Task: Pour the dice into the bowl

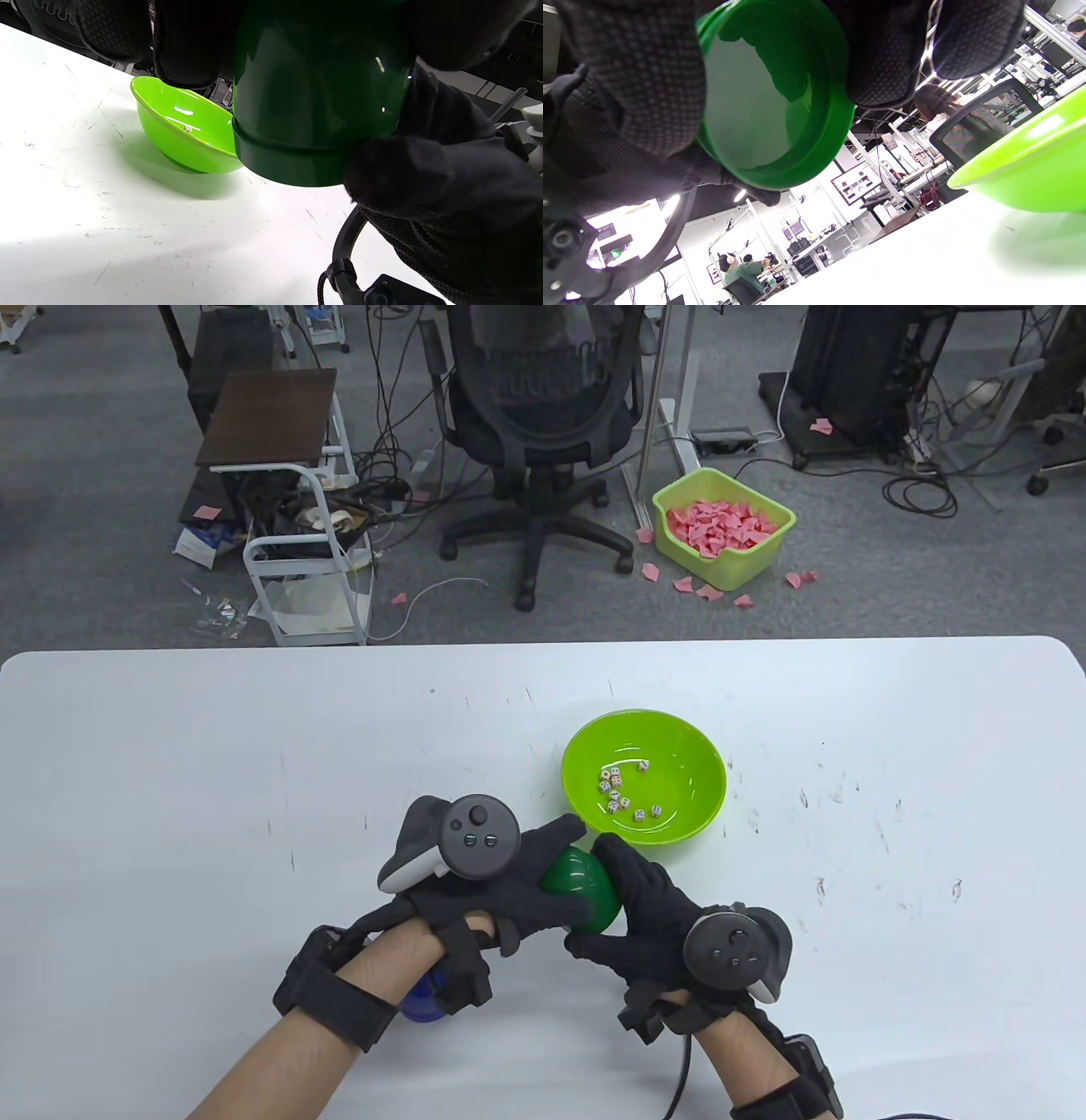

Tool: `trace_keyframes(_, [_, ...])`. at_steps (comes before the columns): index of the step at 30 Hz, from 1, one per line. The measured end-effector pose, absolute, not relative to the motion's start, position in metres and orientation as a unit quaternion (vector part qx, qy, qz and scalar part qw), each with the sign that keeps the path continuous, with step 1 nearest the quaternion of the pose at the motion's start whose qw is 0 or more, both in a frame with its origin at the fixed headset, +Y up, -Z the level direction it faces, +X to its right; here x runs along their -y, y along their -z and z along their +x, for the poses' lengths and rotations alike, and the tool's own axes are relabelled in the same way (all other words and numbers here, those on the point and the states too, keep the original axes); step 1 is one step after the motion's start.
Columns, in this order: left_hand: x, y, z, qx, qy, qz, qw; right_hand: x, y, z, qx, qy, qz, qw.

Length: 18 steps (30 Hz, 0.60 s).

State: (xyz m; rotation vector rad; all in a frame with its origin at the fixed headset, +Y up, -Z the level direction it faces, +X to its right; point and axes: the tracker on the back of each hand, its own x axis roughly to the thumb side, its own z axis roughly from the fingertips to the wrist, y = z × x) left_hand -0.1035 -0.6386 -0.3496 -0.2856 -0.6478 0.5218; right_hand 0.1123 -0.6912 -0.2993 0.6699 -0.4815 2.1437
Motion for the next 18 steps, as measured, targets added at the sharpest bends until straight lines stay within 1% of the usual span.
trace_keyframes(5, [0.635, 0.349, -0.101, 0.315, -0.254, -0.138, 0.904, 0.691, 0.297, 0.112, 0.206, -0.849, 0.261, 0.410])
trace_keyframes(13, [0.626, 0.347, -0.100, 0.328, -0.271, -0.134, 0.895, 0.688, 0.296, 0.117, 0.243, -0.830, 0.245, 0.438])
trace_keyframes(18, [0.622, 0.349, -0.107, 0.325, -0.283, -0.125, 0.894, 0.690, 0.298, 0.121, 0.242, -0.823, 0.234, 0.458])
